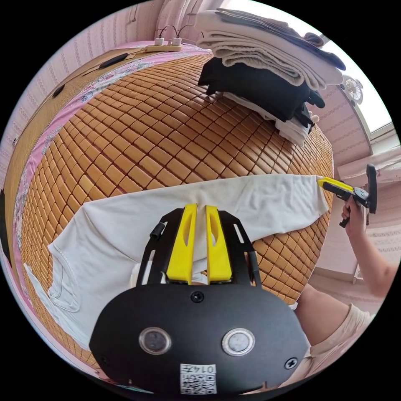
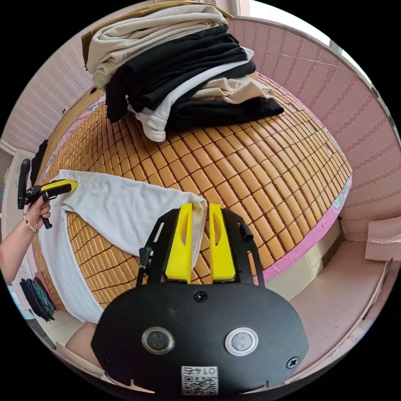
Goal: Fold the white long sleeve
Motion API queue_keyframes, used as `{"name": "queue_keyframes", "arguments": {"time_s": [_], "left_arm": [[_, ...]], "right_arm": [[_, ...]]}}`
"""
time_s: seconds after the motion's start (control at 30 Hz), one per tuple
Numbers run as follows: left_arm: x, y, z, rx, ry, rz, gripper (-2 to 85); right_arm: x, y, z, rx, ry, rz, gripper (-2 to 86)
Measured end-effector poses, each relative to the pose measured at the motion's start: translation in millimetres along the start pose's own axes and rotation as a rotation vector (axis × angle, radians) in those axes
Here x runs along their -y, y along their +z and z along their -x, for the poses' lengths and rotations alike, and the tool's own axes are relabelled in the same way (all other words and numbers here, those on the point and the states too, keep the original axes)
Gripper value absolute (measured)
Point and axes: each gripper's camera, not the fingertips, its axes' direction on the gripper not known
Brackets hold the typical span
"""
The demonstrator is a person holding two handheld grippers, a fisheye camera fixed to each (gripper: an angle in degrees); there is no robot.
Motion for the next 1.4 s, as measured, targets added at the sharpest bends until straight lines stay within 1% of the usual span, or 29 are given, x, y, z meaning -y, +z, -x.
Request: {"name": "queue_keyframes", "arguments": {"time_s": [0.07, 0.13, 0.27, 0.37, 0.47, 0.57, 0.63, 0.7, 0.73, 0.77, 0.83, 0.9, 1.03, 1.1, 1.13, 1.17, 1.2, 1.27, 1.3, 1.33, 1.37, 1.4], "left_arm": [[-1.8, -0.2, 0.6, 0.003, 0.007, -0.001, 4.6], [-3.3, -0.7, 1.9, -0.002, 0.005, -0.008, 4.5], [-8.2, -0.9, 7.4, -0.01, -0.017, -0.032, 4.7], [-15.4, -6.1, 9.4, -0.011, -0.034, -0.057, 5.2], [-33.9, -20.7, -3.2, -0.037, 0.003, -0.097, 5.1], [-61.6, -24.4, -33.2, -0.114, 0.086, -0.081, 5.0], [-77.3, -17.9, -50.2, -0.139, 0.122, -0.048, 5.1], [-90.9, -5.7, -60.3, -0.134, 0.137, -0.009, 5.2], [-98.9, 4.4, -62.1, -0.127, 0.134, 0.038, 5.0], [-108.7, 1.9, -60.9, -0.118, 0.13, -0.013, 4.5], [-118.4, 0.3, -58.1, -0.139, 0.11, 0.005, 5.2], [-134.1, -9.6, -54.3, -0.164, 0.092, -0.027, 5.4], [-197.0, -50.8, -30.9, -0.186, -0.027, -0.128, 5.5], [-238.4, -69.7, -13.5, -0.161, -0.12, -0.166, 5.4], [-271.2, -81.4, 1.1, -0.134, -0.204, -0.179, 5.4], [-307.5, -92.5, 17.0, -0.104, -0.294, -0.192, 5.3], [-326.4, -97.6, 24.9, -0.084, -0.339, -0.196, 5.3], [-403.4, -115.2, 55.0, 0.031, -0.511, -0.188, 5.2], [-422.8, -119.0, 62.0, 0.062, -0.556, -0.187, 5.2], [-460.0, -125.5, 74.8, 0.113, -0.64, -0.184, 5.1], [-496.9, -131.2, 86.4, 0.146, -0.721, -0.182, 5.2], [-514.8, -134.1, 91.2, 0.157, -0.759, -0.186, 5.2]], "right_arm": [[4.3, -5.6, 1.7, -0.007, -0.015, -0.047, 1.4], [12.5, -9.9, -0.5, -0.007, -0.015, -0.062, 0.4], [39.6, -1.3, -3.5, 0.011, 0.004, -0.055, -0.4], [55.1, 3.2, 0.5, -0.042, 0.029, -0.064, -0.4], [50.3, -6.4, 17.3, -0.01, -0.007, -0.069, -0.7], [33.6, -4.8, 48.2, -0.025, -0.084, 0.0, -0.8], [25.7, 7.6, 66.4, -0.041, -0.13, 0.064, -0.9], [22.7, 27.3, 80.6, -0.1, -0.171, 0.139, -0.9], [21.8, 28.7, 87.4, -0.121, -0.194, 0.103, -0.9], [24.1, 31.0, 92.4, -0.153, -0.207, 0.099, -0.9], [29.9, 34.8, 99.3, -0.165, -0.218, 0.122, -0.9], [34.9, 35.1, 105.7, -0.166, -0.22, 0.146, -0.9], [42.9, 17.1, 129.0, -0.174, -0.227, 0.129, -0.6], [50.3, 10.2, 152.3, -0.089, -0.272, 0.131, -0.2], [57.0, 8.7, 176.0, -0.029, -0.324, 0.142, -0.1], [64.9, 9.6, 206.8, 0.025, -0.398, 0.151, 0.1], [69.2, 10.9, 224.7, 0.046, -0.441, 0.154, 0.1], [86.8, 19.0, 309.2, 0.132, -0.63, 0.146, 0.9], [90.9, 21.6, 332.9, 0.158, -0.678, 0.137, 1.1], [98.7, 27.8, 382.5, 0.216, -0.766, 0.123, 2.0], [105.9, 34.3, 435.3, 0.281, -0.852, 0.116, 3.3], [108.6, 37.0, 462.9, 0.316, -0.897, 0.113, 4.2]]}}
